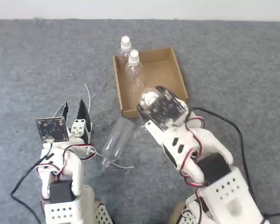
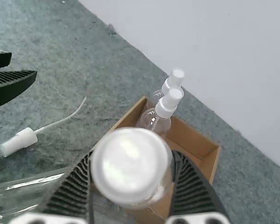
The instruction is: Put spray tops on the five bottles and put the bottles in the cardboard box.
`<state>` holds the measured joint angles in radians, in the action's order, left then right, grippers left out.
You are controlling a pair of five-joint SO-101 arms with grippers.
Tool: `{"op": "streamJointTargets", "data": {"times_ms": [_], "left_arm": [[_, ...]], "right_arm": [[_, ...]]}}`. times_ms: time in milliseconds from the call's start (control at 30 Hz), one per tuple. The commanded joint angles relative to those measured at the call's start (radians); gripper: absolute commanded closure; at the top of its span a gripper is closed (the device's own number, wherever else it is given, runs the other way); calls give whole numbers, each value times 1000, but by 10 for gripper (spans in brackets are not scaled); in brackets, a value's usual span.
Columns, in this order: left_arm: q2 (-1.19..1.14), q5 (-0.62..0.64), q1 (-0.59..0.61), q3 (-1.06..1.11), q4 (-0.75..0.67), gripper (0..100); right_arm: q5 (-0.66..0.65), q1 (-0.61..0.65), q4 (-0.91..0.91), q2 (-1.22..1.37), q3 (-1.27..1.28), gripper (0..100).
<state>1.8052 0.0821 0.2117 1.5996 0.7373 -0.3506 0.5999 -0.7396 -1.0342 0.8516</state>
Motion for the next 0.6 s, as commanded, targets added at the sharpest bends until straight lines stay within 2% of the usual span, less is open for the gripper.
{"op": "streamJointTargets", "data": {"times_ms": [0, 167, 333, 567], "left_arm": [[17, 6, 3, -12, -5, 859], [17, 3, 3, -12, -5, 859], [17, 2, 3, -12, -5, 859], [17, 0, 3, -12, -5, 859]], "right_arm": [[-5, -12, 28, 96, -126, 991], [0, -12, 28, 240, -224, 991], [89, -12, 28, 381, -324, 991], [147, -12, 30, 570, -471, 991]]}}
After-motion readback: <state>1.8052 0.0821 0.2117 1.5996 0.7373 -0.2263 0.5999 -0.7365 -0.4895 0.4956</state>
